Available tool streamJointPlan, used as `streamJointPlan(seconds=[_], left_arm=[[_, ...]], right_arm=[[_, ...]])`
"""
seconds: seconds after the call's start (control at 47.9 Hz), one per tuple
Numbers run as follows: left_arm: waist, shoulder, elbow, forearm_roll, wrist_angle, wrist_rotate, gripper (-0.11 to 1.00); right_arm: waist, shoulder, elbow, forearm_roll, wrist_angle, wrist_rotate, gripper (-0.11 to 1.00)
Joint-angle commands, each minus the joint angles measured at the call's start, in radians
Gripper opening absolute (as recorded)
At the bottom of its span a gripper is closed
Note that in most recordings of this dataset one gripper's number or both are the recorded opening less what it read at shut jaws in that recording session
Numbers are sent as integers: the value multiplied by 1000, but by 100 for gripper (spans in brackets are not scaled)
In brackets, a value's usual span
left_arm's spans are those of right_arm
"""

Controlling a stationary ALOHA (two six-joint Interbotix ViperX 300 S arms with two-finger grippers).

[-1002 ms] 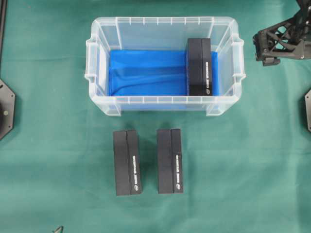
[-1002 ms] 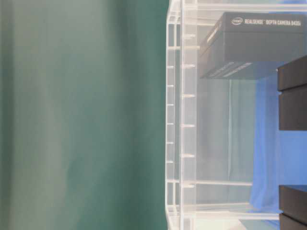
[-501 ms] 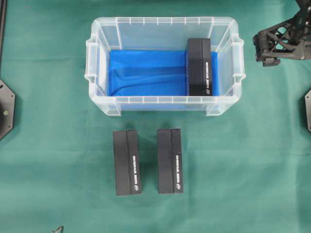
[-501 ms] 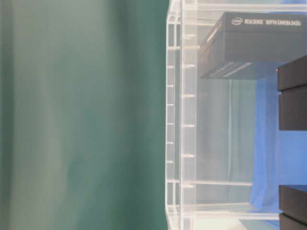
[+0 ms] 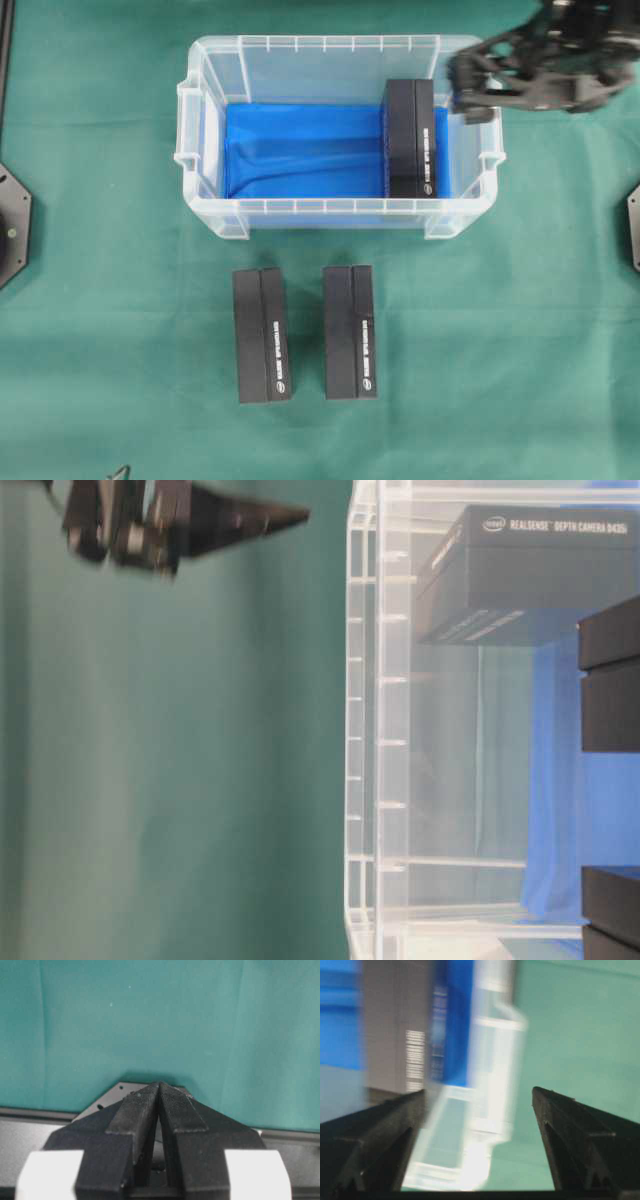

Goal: Take the box out of the case with the right arm.
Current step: 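Lower the open right gripper around the right black box in the case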

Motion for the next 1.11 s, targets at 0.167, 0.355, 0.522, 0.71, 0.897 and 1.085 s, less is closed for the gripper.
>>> streamJointPlan(seconds=[0.167, 0.355, 0.522, 0.71, 0.897, 1.085], left_arm=[[-2, -6, -8, 3, -5, -2, 0], [-2, -14, -6, 3, -5, -2, 0], [-2, -20, -6, 3, -5, -2, 0], [-2, -23, -5, 3, -5, -2, 0], [-2, -21, -6, 2, -5, -2, 0], [-2, -20, -6, 3, -5, -2, 0]], right_arm=[[23, 124, -166, 15, -5, -14, 88], [29, 173, -215, 31, -5, -14, 88], [31, 186, -219, 40, 12, -6, 88], [32, 186, -219, 44, 57, 5, 89], [32, 186, -219, 44, 52, 5, 89], [32, 186, -218, 44, 43, 3, 89]])
